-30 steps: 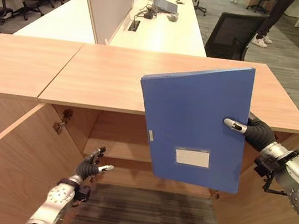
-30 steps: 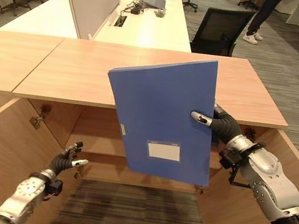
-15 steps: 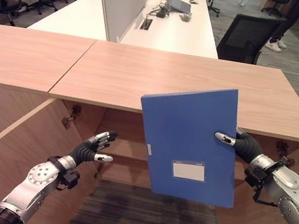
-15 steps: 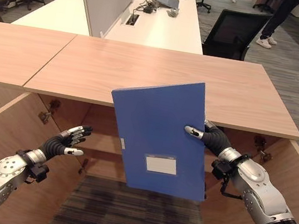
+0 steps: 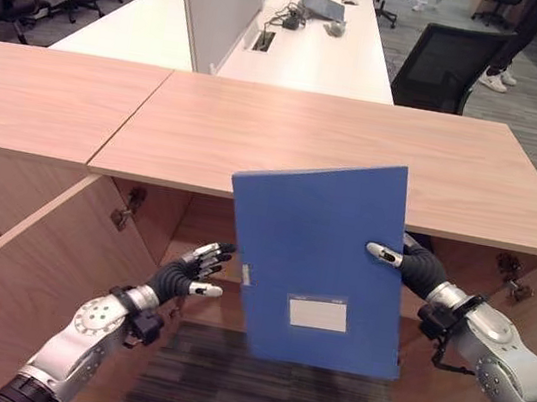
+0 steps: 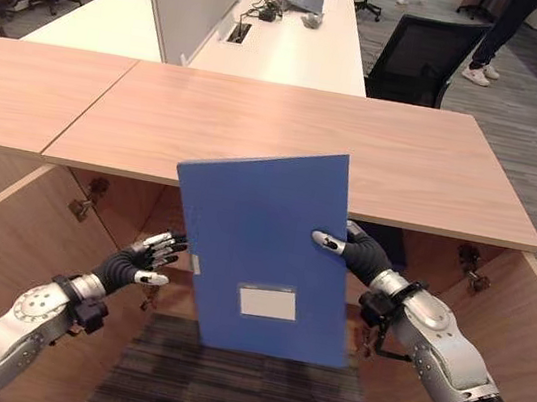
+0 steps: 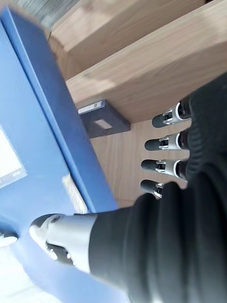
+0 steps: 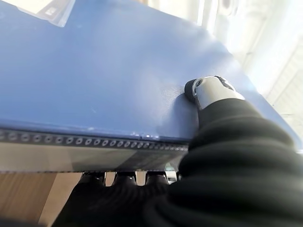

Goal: Put the empty folder in the office cabinet

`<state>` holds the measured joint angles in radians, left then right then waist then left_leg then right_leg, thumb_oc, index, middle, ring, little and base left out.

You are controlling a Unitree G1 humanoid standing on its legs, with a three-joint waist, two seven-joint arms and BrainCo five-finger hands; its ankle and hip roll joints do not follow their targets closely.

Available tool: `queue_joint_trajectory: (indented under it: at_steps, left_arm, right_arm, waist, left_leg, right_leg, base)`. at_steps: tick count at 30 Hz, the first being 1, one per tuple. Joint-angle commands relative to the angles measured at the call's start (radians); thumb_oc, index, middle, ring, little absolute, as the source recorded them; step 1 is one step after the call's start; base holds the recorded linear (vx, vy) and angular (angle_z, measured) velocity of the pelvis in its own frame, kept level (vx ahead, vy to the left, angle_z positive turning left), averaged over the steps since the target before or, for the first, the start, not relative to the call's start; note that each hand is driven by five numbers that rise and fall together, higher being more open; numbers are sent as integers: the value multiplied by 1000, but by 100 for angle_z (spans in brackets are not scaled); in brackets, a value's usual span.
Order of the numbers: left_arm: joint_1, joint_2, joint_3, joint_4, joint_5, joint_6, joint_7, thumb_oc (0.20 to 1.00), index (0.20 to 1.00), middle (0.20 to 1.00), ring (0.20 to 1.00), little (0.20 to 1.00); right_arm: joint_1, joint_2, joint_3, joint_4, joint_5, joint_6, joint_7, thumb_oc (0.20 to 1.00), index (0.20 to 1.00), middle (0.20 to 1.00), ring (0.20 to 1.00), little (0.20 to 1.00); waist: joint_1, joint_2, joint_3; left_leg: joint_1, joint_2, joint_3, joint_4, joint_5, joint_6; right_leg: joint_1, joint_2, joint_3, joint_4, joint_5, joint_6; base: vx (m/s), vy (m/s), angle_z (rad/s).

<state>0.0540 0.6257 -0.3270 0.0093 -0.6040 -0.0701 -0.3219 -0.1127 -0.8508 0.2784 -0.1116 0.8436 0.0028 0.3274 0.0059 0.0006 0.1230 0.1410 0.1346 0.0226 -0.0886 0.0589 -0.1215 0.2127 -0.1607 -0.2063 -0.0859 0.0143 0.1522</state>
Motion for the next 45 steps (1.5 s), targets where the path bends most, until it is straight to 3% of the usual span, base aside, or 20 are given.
queue_joint_trajectory:
  at_steps: [1,16,32,33,34,35,45]
  left_arm:
    - [-94,-17,-34,22,-41,-28,27,1000,1000,1000,1000,1000]
    - [-174,-77,-134,-15,-100,7,24,1000,1000,1000,1000,1000]
    - [-169,0,-148,-77,-110,31,-36,1000,1000,1000,1000,1000]
    - [-167,-5,-150,-71,-118,35,-37,721,721,721,721,721]
    - [-164,-12,-151,-65,-134,41,-40,545,545,545,545,545]
    - [-161,-18,-151,-62,-146,46,-42,200,200,200,200,200]
    - [-154,-42,-141,-47,-177,51,-50,200,200,200,200,200]
  right_arm:
    - [-78,13,6,-85,46,-62,-3,200,200,200,200,200]
    - [-137,94,75,-112,16,-50,4,200,200,200,200,200]
    - [-90,105,84,-109,-13,-22,51,200,200,200,200,200]
    - [-89,111,83,-107,-12,-22,50,200,200,200,200,200]
    - [-89,117,83,-104,-12,-23,47,200,200,200,200,200]
    - [-89,123,83,-102,-14,-22,46,200,200,200,200,200]
    - [-74,160,69,-91,-34,-21,49,200,200,200,200,200]
  waist:
    - [-1,-33,-25]
    - [-13,-31,-19]
    - [-13,-29,-20]
    - [-13,-30,-20]
    - [-13,-30,-20]
    - [-14,-31,-20]
    - [-13,-34,-22]
  left_leg:
    - [-14,-10,-1,19,-62,9]
    - [-11,-12,5,17,-67,16]
    - [-4,-15,-2,17,-71,20]
    - [-3,-15,-1,18,-72,20]
    - [-3,-15,-1,18,-73,21]
    - [-2,-15,-1,18,-73,21]
    - [-2,-15,-4,17,-75,23]
  right_leg:
    - [-87,-6,33,119,-66,17]
    - [-90,-1,41,121,-71,14]
    - [-83,-2,37,125,-76,14]
    - [-83,-2,37,125,-76,14]
    - [-83,-1,38,125,-76,14]
    - [-83,-1,39,125,-76,14]
    - [-83,0,38,126,-77,13]
  base:
    - [0,0,0]
    - [0,0,0]
    - [0,0,0]
    - [0,0,0]
    - [0,0,0]
    - [0,0,0]
    - [0,0,0]
